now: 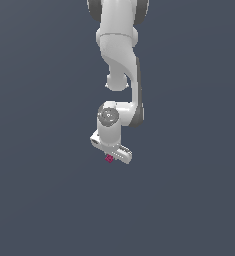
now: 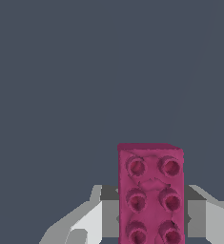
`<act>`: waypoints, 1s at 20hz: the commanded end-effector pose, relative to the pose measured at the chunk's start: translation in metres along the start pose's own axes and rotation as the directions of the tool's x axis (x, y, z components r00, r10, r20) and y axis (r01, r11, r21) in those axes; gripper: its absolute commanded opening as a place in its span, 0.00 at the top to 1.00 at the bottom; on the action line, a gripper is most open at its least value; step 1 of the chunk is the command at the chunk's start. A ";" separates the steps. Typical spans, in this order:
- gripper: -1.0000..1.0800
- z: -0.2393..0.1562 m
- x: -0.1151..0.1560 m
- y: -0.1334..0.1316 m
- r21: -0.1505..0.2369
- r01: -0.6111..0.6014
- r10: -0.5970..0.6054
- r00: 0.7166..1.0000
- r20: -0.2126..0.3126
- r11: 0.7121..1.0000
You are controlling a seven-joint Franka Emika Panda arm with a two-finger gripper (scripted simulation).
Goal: Pick up the object and move it to a goal position.
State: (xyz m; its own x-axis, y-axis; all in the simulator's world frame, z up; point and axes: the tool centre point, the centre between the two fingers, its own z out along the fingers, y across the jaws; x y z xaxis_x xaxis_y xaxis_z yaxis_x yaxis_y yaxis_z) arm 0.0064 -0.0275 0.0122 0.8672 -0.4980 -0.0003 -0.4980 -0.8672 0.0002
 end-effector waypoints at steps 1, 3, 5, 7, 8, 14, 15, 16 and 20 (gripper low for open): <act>1.00 -0.001 0.001 0.000 0.000 0.000 0.000 1.000 0.000 1.000; 1.00 -0.004 0.002 -0.001 0.000 0.000 0.000 1.000 0.000 1.000; 1.00 -0.009 0.005 -0.001 0.000 0.000 0.000 1.000 0.000 1.000; 1.00 -0.016 0.010 -0.002 0.000 0.000 0.000 1.000 0.000 1.000; 1.00 -0.020 0.012 -0.003 0.000 0.000 0.000 1.000 0.000 1.000; 1.00 -0.053 0.034 -0.007 0.000 0.000 0.000 1.000 0.000 1.000; 1.00 -0.060 0.038 -0.007 0.000 0.000 0.000 1.000 0.000 1.000; 1.00 -0.067 0.043 -0.008 0.000 0.000 0.000 1.000 0.000 1.000; 1.00 -0.096 0.062 -0.012 -0.001 0.000 0.000 1.000 -0.001 1.000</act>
State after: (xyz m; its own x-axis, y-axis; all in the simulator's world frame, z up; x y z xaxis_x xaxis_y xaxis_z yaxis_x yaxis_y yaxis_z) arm 0.0597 -0.0453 0.0967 0.8672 -0.4980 0.0002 -0.4980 -0.8672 0.0009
